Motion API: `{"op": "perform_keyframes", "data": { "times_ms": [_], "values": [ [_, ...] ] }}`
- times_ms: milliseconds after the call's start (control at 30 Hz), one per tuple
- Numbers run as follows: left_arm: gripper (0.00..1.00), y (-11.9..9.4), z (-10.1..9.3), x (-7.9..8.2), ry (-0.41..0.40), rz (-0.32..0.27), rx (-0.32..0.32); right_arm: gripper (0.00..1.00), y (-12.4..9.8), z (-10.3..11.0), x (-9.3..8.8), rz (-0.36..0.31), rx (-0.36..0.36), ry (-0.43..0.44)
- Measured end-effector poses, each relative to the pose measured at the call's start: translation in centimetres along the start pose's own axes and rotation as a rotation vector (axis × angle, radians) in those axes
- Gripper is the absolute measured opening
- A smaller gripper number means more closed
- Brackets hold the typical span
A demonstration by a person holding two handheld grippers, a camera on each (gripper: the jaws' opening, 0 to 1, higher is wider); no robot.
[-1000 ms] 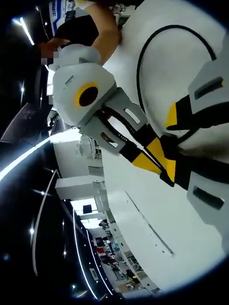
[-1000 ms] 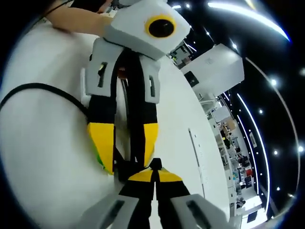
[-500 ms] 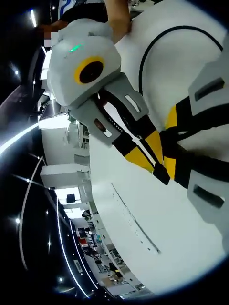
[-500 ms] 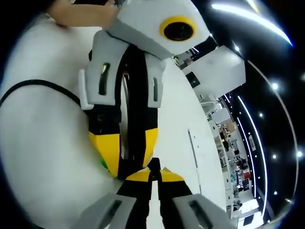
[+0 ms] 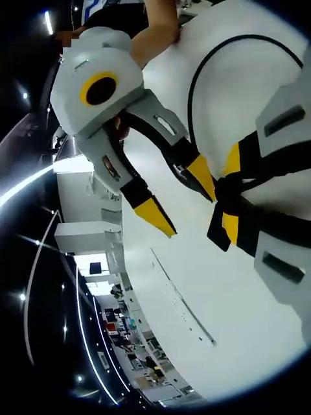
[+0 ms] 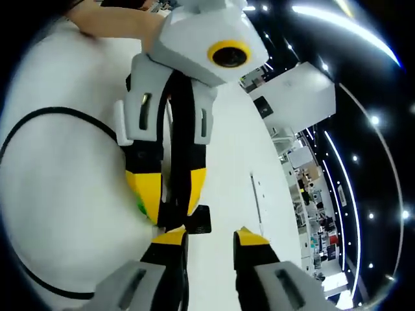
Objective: Find the charging cable on the desk, coil it up and secure with Velcro.
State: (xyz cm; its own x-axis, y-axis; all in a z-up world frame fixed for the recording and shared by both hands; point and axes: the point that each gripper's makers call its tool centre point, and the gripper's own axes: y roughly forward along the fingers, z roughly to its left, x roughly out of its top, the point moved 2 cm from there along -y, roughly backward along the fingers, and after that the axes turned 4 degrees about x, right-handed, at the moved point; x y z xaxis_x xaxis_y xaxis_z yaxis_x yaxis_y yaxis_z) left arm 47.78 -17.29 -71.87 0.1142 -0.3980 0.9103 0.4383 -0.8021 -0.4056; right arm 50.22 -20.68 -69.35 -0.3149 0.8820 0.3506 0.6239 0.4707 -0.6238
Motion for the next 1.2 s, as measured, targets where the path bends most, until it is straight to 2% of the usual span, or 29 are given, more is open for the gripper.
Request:
{"op": "perform_keyframes", "data": {
  "times_ms": [267, 400, 533, 667, 900, 1200],
  "values": [
    [0.20, 0.1, 0.0, 0.0, 0.004, -0.007, -0.003, 0.37, -1.5, -0.1, 0.5, -0.004, 0.012, -0.016],
    [0.20, 0.2, 0.0, 0.0, 0.005, -0.008, -0.002, 0.29, -2.2, 0.0, 0.6, 0.015, 0.019, -0.042],
    [0.20, 0.3, 0.2, 0.0, 0.007, -0.013, -0.003, 0.21, -2.4, -0.4, 1.0, 0.005, -0.002, -0.048],
    [0.20, 0.3, 0.2, 0.1, 0.007, -0.013, -0.003, 0.05, -1.6, -0.4, 1.4, 0.015, -0.015, -0.090],
    [0.20, 0.4, 0.3, 0.2, 0.009, -0.013, -0.002, 0.03, -0.9, 0.4, 2.1, -0.015, 0.017, -0.080],
    [0.20, 0.6, 0.5, 0.3, 0.012, -0.013, -0.001, 0.03, 0.6, 1.9, 1.7, 0.004, 0.078, -0.093]
  ]
}}
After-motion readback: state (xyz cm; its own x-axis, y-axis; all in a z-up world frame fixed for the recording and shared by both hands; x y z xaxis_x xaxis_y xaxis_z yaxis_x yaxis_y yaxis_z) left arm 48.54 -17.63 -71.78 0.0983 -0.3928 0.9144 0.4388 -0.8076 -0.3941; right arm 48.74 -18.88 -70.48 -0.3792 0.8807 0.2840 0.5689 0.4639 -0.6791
